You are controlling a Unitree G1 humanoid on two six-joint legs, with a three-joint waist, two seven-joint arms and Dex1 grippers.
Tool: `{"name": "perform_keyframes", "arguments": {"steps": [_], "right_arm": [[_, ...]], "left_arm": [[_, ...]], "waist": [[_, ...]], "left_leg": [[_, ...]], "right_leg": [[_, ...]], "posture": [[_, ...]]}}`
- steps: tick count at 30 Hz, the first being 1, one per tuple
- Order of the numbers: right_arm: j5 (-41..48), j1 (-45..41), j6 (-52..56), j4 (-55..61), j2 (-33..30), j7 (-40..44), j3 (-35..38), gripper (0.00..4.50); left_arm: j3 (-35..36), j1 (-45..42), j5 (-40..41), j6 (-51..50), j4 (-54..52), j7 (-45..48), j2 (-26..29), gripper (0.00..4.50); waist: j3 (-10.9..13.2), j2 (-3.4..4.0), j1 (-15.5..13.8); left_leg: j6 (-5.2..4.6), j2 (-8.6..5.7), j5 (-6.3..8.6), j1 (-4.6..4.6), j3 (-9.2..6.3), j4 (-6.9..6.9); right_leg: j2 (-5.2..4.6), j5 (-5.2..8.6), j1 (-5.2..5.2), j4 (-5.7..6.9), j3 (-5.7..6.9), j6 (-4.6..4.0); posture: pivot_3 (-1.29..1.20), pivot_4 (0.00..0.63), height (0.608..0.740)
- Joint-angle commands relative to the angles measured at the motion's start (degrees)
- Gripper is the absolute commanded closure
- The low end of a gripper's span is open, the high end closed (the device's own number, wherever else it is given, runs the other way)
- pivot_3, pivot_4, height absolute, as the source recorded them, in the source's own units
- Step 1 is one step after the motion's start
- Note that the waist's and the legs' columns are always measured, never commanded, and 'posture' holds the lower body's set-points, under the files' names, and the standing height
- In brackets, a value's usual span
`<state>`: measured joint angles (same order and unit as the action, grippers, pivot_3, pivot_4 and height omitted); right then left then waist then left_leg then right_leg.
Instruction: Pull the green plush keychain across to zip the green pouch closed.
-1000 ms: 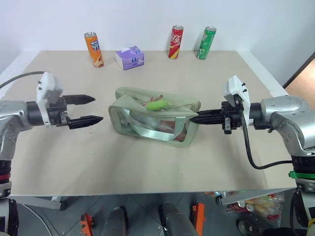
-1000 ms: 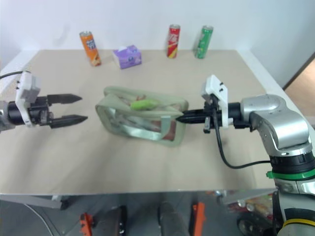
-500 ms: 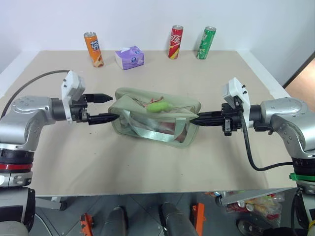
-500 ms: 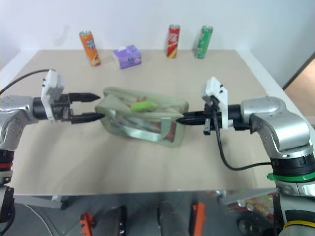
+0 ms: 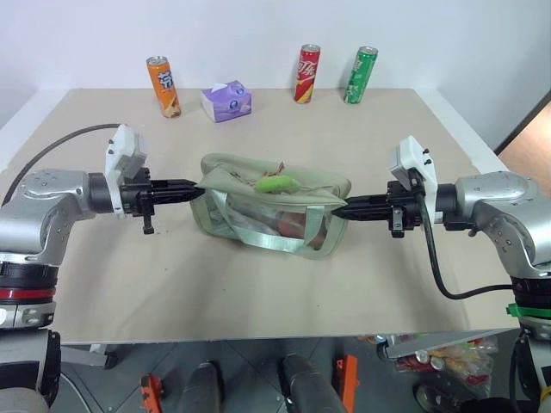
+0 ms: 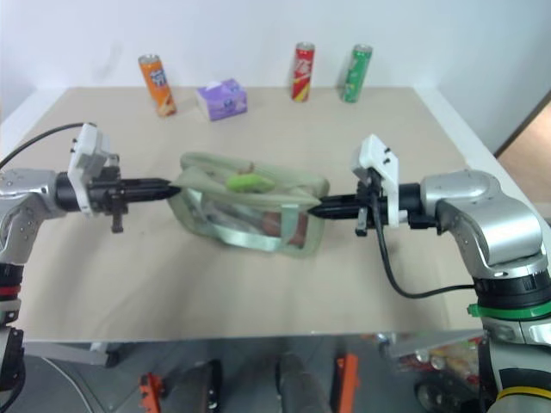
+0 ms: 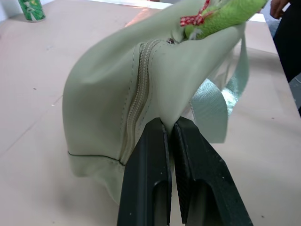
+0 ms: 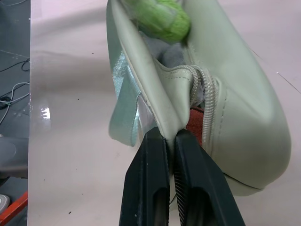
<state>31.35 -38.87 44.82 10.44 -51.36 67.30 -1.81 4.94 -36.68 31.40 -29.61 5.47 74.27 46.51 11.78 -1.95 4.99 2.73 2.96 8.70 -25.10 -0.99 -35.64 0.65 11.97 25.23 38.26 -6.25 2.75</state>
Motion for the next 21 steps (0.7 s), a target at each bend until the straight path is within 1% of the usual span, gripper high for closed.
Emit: {"name": "perform_keyframes", "arguments": {"steps": [1,6,14,15,18,19,20,21], "right_arm": [[0.8,-1.1,-0.3,1.3,-0.6,0.3,1.4,4.5],[0.9,-3.5,0.0,-0.8,-0.4,0.2,1.9,4.5],[6.5,-11.3,1.3,-8.1,0.6,0.5,7.8,4.5],[7.4,-11.5,1.4,-8.3,0.2,1.5,8.5,3.79],[8.4,-11.8,1.7,-8.9,-0.6,2.6,9.4,2.87],[8.3,-11.8,1.8,-9.2,-0.9,2.7,9.5,2.5],[8.3,-11.8,1.8,-9.4,-1.1,2.9,9.7,2.27],[8.8,-11.9,2.2,-9.5,-1.4,3.4,9.9,1.83]], "left_arm": [[1.4,1.4,0.8,-1.1,-1.9,0.2,1.4,4.38],[1.7,2.4,1.5,-1.7,-3.6,-0.4,1.3,4.38],[2.0,3.0,1.7,-2.0,-4.4,-1.0,0.9,4.38],[2.0,3.0,1.7,-2.0,-4.5,-1.2,0.8,4.5],[2.0,3.1,1.7,-2.0,-4.5,-1.4,0.7,4.5],[2.0,3.1,1.7,-2.0,-4.5,-1.5,0.7,4.5],[2.0,3.1,1.7,-2.0,-4.5,-1.5,0.7,4.5],[2.0,3.0,1.6,-1.9,-4.5,-1.5,0.7,4.5]], "waist": [[0.0,0.0,0.0],[0.0,0.0,0.0],[0.0,0.0,-0.5],[0.0,0.0,-0.5],[0.0,0.0,-0.6],[0.0,0.0,-0.6],[0.0,0.0,-0.6],[0.0,0.0,-0.6]], "left_leg": [[0.0,0.0,0.0,0.0,0.0,0.0],[0.0,0.0,0.0,0.0,0.0,-0.02],[0.0,-0.03,0.0,-0.07,0.02,-0.01],[0.0,-0.03,0.0,-0.1,0.01,-0.01],[0.0,-0.03,0.01,-0.08,-0.03,0.06],[0.0,-0.02,0.01,-0.07,-0.03,0.07],[0.0,-0.02,0.01,-0.06,-0.03,0.07],[0.0,-0.02,0.01,-0.05,-0.03,0.07]], "right_leg": [[0.0,0.0,0.0,0.0,0.0,0.0],[0.0,0.0,-0.01,0.0,0.0,0.0],[-0.03,0.01,0.02,-0.02,-0.01,-0.01],[-0.03,0.01,0.03,-0.02,-0.01,0.0],[-0.02,0.06,0.02,-0.02,0.04,0.01],[-0.02,0.07,0.02,-0.02,0.05,-0.01],[-0.02,0.08,0.02,-0.02,0.05,-0.03],[-0.02,0.08,0.02,-0.02,0.05,-0.03]], "posture": [[0.0,0.15,0.74],[0.0,0.15,0.74],[0.0,0.15,0.74],[0.0,0.15,0.74],[0.0,0.15,0.74],[0.0,0.15,0.74],[0.0,0.15,0.74],[0.0,0.15,0.74]]}}
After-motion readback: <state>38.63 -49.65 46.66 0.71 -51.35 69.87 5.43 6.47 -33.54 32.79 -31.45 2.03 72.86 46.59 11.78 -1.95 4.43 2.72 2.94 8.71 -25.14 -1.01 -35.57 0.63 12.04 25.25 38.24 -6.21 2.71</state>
